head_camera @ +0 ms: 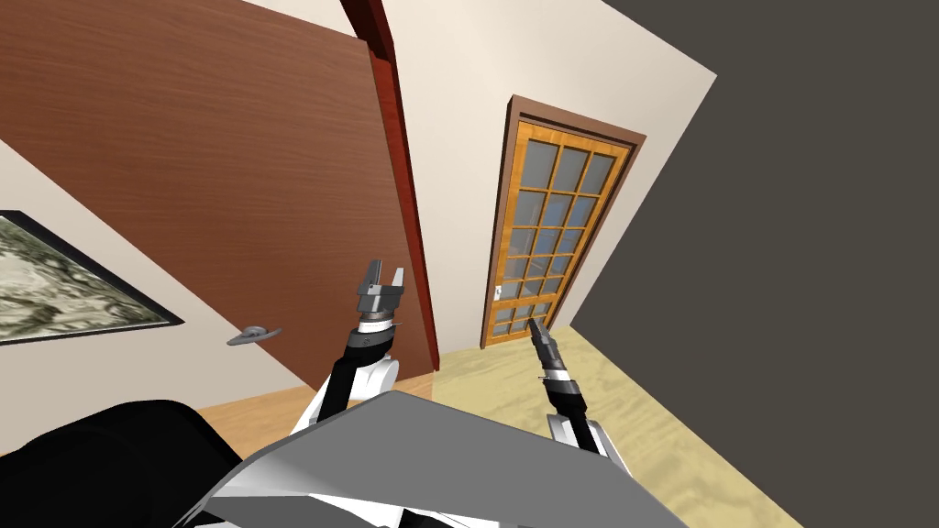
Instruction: Pull the door open
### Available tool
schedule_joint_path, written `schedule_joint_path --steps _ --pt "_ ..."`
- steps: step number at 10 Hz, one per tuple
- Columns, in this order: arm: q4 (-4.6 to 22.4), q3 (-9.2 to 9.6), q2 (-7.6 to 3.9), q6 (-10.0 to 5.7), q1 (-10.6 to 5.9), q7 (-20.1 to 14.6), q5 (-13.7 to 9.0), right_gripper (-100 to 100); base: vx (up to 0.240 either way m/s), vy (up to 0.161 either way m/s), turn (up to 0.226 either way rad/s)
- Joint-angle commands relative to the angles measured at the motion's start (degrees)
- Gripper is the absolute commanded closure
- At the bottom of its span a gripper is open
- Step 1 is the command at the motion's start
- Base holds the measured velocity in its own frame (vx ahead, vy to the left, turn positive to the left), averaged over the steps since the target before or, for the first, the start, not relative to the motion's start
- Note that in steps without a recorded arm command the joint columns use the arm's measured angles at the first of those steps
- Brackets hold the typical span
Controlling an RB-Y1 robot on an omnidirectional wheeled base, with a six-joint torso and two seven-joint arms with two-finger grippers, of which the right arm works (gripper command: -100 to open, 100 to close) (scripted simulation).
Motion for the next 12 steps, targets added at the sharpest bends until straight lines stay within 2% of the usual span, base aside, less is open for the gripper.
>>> schedule_joint_path --steps 1,7,8,12 --pt "1.9 -0.12 -0.13 -0.90 -0.20 1.0 0.2 -100 0.064 -0.001 0.009" --pt "13.0 -0.81 -1.31 -4.26 -4.00 8.9 2.8 -100 0.086 0.006 0.020" --pt "13.0 -0.81 -1.31 -4.26 -4.00 8.9 2.8 -100 0.072 -0.010 0.004" --pt "20.2 -1.26 -1.98 -6.45 -6.49 14.0 4.5 -100 0.083 0.002 0.019"
